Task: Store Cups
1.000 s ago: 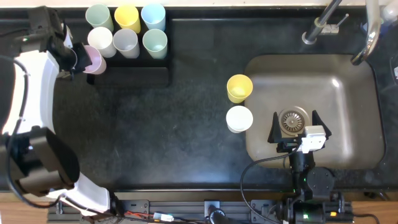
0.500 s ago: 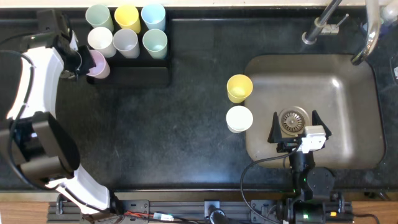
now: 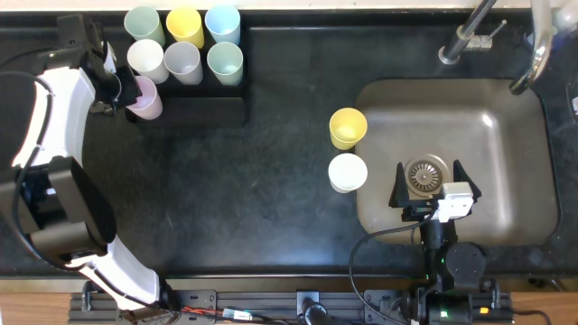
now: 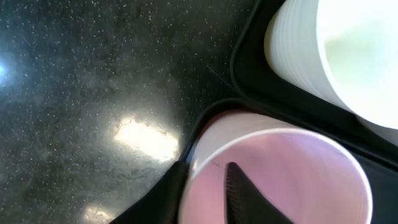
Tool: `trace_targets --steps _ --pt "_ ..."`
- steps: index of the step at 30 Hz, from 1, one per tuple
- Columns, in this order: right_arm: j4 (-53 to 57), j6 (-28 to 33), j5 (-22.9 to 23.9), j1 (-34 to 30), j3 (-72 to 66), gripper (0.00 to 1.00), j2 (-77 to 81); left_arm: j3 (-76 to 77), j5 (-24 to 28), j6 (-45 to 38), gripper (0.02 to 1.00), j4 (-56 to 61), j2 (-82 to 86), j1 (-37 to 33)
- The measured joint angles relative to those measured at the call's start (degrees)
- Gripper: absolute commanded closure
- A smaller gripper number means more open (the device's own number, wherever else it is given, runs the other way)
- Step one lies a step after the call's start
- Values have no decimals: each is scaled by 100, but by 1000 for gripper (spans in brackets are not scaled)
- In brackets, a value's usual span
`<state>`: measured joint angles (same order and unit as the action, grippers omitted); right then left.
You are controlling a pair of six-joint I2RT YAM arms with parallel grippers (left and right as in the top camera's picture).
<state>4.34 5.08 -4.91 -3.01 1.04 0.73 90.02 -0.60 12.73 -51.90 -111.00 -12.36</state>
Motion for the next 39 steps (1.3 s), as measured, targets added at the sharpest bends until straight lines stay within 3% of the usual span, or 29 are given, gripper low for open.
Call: trace_targets --steps 2,3,5,10,15,20,27,32,39 --pt "0 2 2 0 0 5 0 0 -2 -24 373 -116 79 13" --pt "2 0 2 0 0 5 0 0 -11 -26 213 -170 166 35" --pt "0 -2 2 -2 0 5 2 7 -59 -9 18 -310 527 87" --pt "-2 -4 2 -2 0 3 0 1091 -448 210 18 -1180 1552 625" --pt "0 0 2 -2 0 3 0 3119 -763 726 18 -2203 1696 2033" --pt "-2 -4 2 0 0 3 0 4111 -846 1665 18 -3097 944 3530" --pt "2 -4 4 -2 0 5 0 4138 -758 2387 18 -3027 -739 4975" --pt "-2 -17 2 -2 0 3 0 4138 -560 2594 18 -2704 -1449 5475" --pt "-2 -17 2 0 0 3 0 4138 -308 2702 18 -2476 -1950 5460"
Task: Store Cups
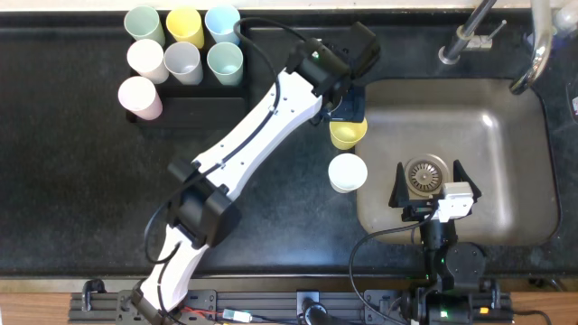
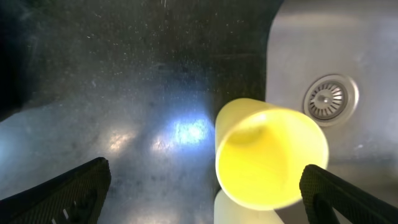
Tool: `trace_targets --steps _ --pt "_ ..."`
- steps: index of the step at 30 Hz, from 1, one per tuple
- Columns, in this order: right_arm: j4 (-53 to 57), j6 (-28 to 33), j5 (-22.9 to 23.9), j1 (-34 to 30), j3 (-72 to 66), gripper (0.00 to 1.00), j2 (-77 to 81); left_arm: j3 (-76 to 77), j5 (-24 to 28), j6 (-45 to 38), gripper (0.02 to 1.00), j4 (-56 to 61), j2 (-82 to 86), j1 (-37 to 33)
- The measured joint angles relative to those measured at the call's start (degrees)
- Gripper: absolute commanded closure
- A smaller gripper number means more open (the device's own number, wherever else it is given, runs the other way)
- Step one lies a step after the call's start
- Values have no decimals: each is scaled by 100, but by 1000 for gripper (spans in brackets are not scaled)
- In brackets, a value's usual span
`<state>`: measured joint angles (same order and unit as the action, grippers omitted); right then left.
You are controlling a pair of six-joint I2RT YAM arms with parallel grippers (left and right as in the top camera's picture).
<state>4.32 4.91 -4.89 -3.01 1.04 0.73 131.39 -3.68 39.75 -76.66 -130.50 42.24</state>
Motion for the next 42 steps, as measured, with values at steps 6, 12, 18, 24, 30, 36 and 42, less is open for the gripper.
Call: trace_targets --steps 6,12,18,24,30,36,42 --pt "2 0 2 0 0 5 0 0 205 61 27 -4 -264 -33" --pt "2 0 -2 0 0 3 0 0 332 68 126 -39 -356 -33" --pt "2 0 0 0 0 3 0 0 413 79 292 -46 -568 -33" --pt "2 0 2 -2 0 5 0 0 509 101 597 -17 -667 -33" --pt "2 0 0 0 0 5 0 0 527 107 982 35 -669 -33" --pt "2 -2 0 0 0 5 0 0 496 79 982 39 -667 -33" --pt "2 0 0 0 0 3 2 -35 57 81 982 -94 -264 -109"
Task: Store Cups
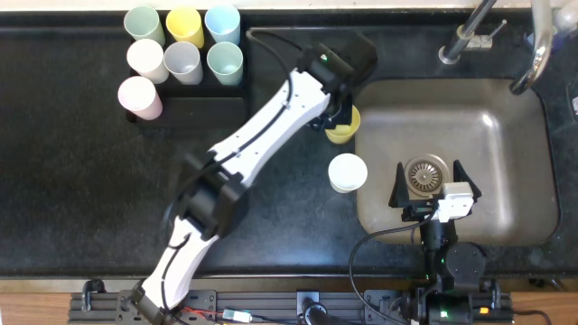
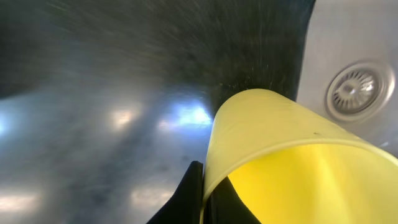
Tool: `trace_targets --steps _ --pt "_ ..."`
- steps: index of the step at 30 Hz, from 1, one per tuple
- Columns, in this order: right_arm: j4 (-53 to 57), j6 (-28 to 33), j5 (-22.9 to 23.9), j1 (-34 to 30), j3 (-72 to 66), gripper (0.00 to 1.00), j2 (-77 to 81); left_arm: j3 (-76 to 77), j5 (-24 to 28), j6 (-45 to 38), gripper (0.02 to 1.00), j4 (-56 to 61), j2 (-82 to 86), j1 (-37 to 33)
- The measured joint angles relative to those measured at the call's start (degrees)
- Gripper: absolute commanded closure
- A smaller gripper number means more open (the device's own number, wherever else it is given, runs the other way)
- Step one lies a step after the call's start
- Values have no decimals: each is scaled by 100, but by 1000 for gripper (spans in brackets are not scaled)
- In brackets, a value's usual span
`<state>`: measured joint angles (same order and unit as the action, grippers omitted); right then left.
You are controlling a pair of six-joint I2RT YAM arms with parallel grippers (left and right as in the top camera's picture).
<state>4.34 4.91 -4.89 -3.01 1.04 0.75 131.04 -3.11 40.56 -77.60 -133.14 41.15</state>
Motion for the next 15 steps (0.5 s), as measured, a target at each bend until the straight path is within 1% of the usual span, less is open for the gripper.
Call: trace_targets --steps 3,5,8,10,13,15 --pt "0 0 0 0 0 3 -2 -28 -348 208 982 -203 761 -238" --pt "0 0 -2 0 0 3 -2 -31 -625 656 980 -487 1447 -549" --pt "2 0 0 0 0 5 -2 -175 -992 1711 978 -946 2573 -1285" --pt "0 0 2 -2 0 5 -2 -518 -1185 2494 980 -1158 3263 -1917" --pt "0 2 -2 0 0 5 -2 -1340 -1268 3508 980 -1174 3958 -2723" --pt "-2 -2 2 0 0 5 -2 -1932 -1123 3947 980 -946 4107 -3084"
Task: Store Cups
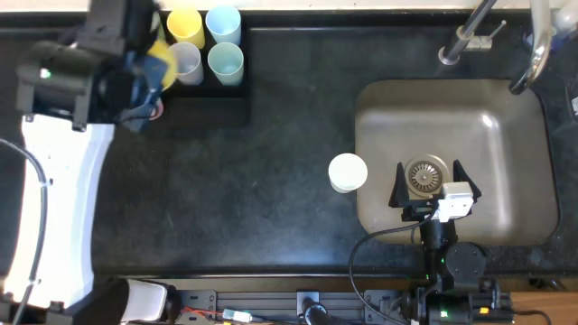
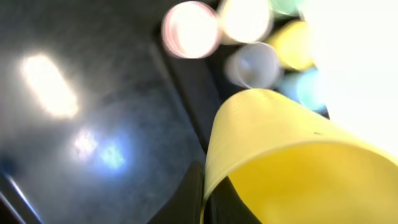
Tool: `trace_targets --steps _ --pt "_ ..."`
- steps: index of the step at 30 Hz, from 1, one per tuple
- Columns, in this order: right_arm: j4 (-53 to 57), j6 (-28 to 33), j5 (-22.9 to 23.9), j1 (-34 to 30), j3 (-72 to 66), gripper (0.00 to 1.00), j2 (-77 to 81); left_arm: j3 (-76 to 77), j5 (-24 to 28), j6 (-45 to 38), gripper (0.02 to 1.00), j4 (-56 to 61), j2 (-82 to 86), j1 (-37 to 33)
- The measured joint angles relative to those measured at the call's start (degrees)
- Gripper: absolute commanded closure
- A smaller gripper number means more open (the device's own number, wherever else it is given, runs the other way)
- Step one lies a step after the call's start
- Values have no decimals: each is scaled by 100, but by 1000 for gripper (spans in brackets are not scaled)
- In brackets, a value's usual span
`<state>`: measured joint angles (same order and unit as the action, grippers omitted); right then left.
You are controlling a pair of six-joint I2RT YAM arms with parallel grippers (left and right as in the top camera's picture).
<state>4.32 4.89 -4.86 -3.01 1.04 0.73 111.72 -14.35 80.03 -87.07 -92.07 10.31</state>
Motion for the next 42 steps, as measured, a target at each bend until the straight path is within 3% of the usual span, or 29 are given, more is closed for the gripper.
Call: trace_targets --steps 5,11,42 --pt "4 4 -2 0 0 3 0 -1228 520 485 980 951 -424 -610" --pt "4 2 -2 0 0 5 0 -1604 769 649 980 1410 -909 -693" --pt "2 2 0 0 0 3 0 -1604 1078 688 982 2087 -2111 -693"
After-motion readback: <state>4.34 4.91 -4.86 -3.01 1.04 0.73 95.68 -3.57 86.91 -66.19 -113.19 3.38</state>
